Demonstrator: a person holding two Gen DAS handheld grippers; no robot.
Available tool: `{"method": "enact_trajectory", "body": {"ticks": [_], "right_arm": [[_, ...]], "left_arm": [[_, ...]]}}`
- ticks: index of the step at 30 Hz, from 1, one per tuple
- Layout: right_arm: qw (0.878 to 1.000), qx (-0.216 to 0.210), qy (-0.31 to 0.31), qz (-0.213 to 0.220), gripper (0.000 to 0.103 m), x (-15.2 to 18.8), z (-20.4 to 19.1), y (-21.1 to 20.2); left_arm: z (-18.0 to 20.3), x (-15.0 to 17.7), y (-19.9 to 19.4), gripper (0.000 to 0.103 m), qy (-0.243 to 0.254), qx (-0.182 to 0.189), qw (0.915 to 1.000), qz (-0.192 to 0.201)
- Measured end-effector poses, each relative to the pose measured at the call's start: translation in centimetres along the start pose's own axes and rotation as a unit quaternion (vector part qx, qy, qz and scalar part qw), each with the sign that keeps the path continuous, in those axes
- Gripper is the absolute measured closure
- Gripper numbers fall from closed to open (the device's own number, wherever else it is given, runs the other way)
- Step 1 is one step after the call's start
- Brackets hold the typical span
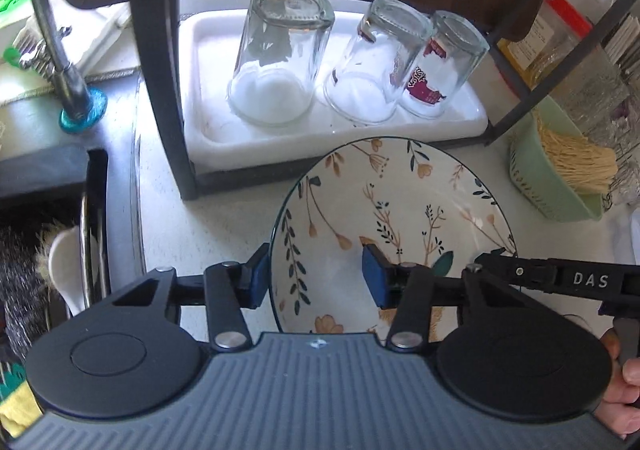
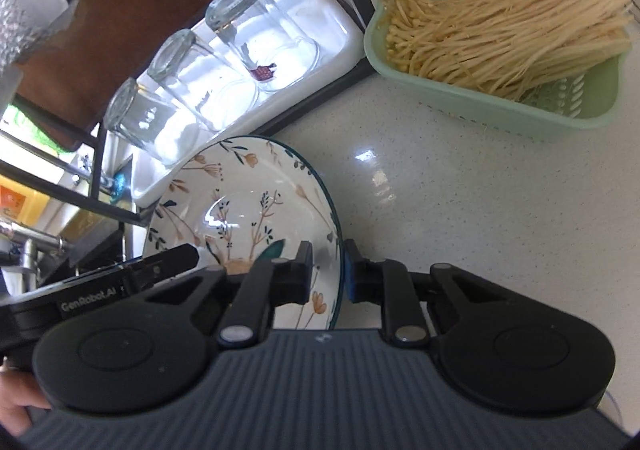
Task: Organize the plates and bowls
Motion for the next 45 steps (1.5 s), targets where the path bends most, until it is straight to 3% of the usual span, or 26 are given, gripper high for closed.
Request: {"method": "enact_trajectory", "body": {"ticks": [10, 19, 30, 45], "right_arm": [[0.999, -0.025, 0.023, -0.001, 0.083, 0.1, 0.6, -0.3], [0.997, -0.052, 0.055, -0.005, 0.083, 0.3, 1.4, -0.7], [0.996, -0.079, 0.043, 0.016, 0.083, 1.0, 0.4, -3.7], [0.997, -0.066, 0.033, 0.037, 0.083, 3.8, 1.1, -9.0]], "left_arm": [[-0.2, -0.6, 0.2, 0.048, 0.006, 0.002, 1.0000, -0.003], [-0.9, -1.1, -0.1, 0.048, -0.026, 0.040, 0.9987, -0.017], [-1.1, -0.9, -2.8, 0.048, -0.058, 0.079, 0.9952, 0.003], [2.1, 1.1, -6.9, 0.048, -0.060, 0.130, 0.9894, 0.021]]}}
Point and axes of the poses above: each gripper's, at about its wrist camera, not at the fingertips, and y roughly the way its jaws point, z to its right, x to its underside, the point moved 6 cm from there along y, roughly the way its jaws point, and after that the axes turned 12 degrees about -z, right-handed, at the moved point
